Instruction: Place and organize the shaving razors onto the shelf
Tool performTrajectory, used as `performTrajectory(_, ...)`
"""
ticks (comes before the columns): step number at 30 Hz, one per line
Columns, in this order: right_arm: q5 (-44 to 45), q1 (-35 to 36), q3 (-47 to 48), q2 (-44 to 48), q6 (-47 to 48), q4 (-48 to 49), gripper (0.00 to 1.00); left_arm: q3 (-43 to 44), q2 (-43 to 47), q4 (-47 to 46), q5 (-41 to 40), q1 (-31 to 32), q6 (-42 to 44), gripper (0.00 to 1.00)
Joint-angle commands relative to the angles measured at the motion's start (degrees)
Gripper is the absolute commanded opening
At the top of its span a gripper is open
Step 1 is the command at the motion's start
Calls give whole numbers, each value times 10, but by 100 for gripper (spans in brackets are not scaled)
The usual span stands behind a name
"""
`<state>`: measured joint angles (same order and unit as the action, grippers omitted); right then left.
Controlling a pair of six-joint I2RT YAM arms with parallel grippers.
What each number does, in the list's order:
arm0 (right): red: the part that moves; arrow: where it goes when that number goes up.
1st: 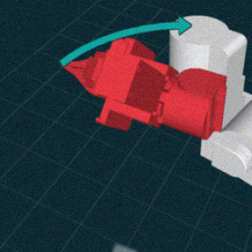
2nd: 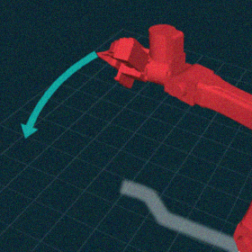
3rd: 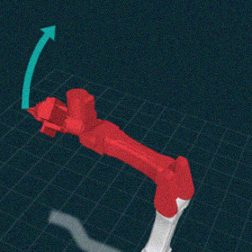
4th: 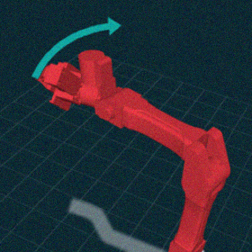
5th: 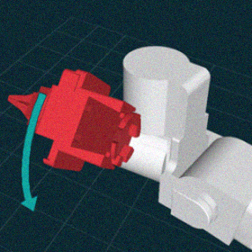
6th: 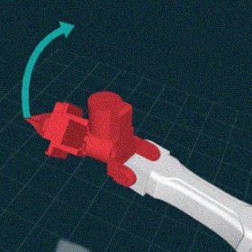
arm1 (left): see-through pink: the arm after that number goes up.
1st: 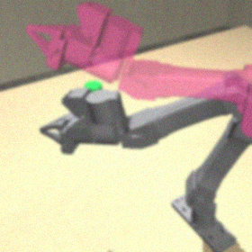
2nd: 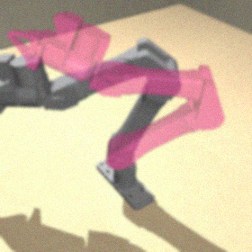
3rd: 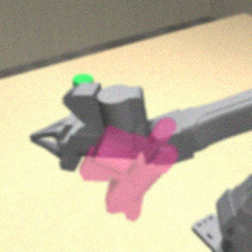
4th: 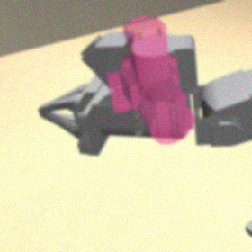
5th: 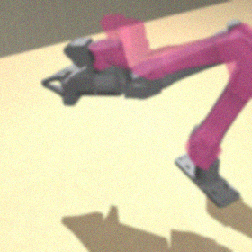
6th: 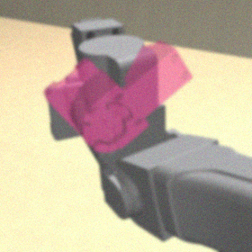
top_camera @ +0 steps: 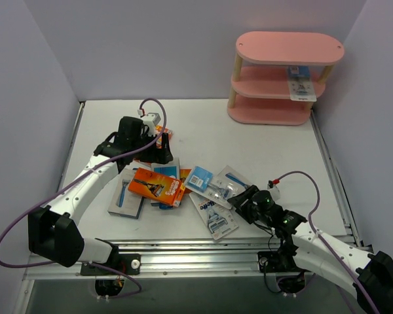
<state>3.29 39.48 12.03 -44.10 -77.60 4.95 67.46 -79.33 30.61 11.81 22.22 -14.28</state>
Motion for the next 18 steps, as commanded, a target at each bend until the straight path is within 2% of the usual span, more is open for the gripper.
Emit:
performTrajectory(1, 21, 5, -14, -10, -18, 32, 53, 19, 1, -10, 3, 5, 8, 94)
performTrajectory(8, 34, 5, -14, -33, -22, 56, 51, 19, -2, -9, 3, 7, 8, 94)
performTrajectory(18, 43, 5, -28, -69, -32, 120, 40, 19, -5, -8, 1, 12, 10, 94)
